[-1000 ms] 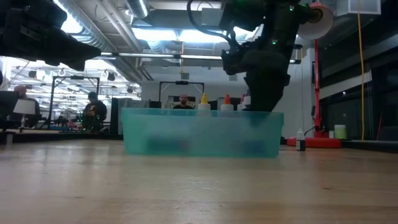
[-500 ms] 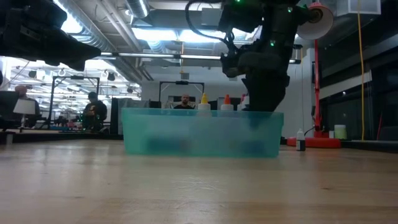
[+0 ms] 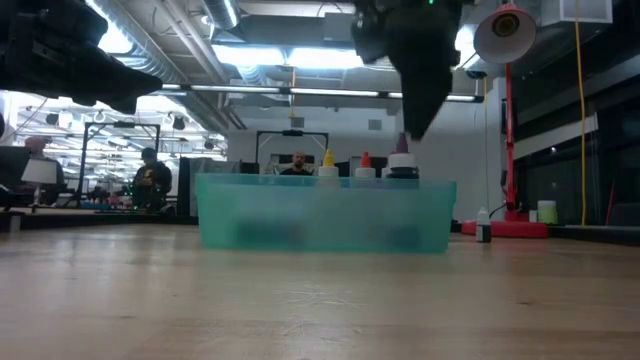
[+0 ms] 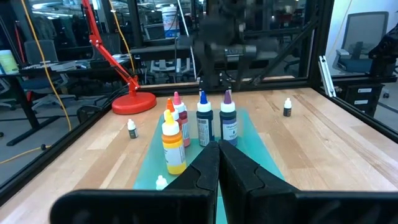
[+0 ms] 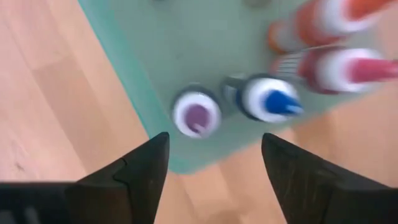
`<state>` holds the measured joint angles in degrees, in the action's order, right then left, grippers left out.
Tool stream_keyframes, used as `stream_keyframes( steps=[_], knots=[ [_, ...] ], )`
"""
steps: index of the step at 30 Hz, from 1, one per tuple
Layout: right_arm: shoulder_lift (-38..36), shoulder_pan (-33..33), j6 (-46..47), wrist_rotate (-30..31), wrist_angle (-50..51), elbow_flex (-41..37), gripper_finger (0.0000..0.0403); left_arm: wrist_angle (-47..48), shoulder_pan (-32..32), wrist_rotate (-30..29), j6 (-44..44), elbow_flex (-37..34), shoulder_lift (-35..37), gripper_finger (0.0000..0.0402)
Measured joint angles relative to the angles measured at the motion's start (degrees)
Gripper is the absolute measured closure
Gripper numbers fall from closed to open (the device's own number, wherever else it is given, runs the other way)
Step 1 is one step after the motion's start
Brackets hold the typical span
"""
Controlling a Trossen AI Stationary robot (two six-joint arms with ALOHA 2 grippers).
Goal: Pick & Place food coloring
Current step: Put the small purple food coloring bottle into the green bin
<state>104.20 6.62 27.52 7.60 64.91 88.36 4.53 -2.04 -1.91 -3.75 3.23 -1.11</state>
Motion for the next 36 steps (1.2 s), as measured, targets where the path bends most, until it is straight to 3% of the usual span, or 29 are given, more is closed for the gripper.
stream_keyframes(
  steps=[6, 10, 13, 21, 25, 32, 36],
  knots=[
    [-3.05, 3.46, 0.22, 11.05, 9.71, 9.40, 0.0143, -0.01, 0.00, 0.00, 0.00, 0.02, -0.01, 0.0398],
    [-9.95, 4.95, 4.38, 17.83, 12.51, 8.59, 0.0142, -0.01, 0.00, 0.00, 0.00, 0.01, -0.01, 0.0398],
    [-16.89, 4.25, 8.18, 19.44, 14.29, 4.93, 0.0142, -0.01, 0.00, 0.00, 0.00, -0.01, -0.01, 0.0398],
    [-33.14, -1.39, 10.27, 18.52, 13.68, -7.83, 0.0142, -0.01, -0.02, 0.00, 0.00, 0.01, 0.00, 0.0398],
    [-38.20, -5.43, 9.31, 15.05, 10.28, -14.12, 0.0120, -0.01, -0.01, 0.00, 0.00, -0.01, -0.01, 0.0397],
    [-40.22, -12.85, 5.00, 7.70, 1.48, -23.63, 0.0042, -0.01, -0.02, 0.00, 0.00, 0.02, -0.01, 0.0398],
    [-38.50, -16.68, 2.53, 4.92, -5.21, -28.16, 0.0031, -0.01, 0.00, 0.00, 0.00, 0.00, 0.00, 0.0398]
  ],
)
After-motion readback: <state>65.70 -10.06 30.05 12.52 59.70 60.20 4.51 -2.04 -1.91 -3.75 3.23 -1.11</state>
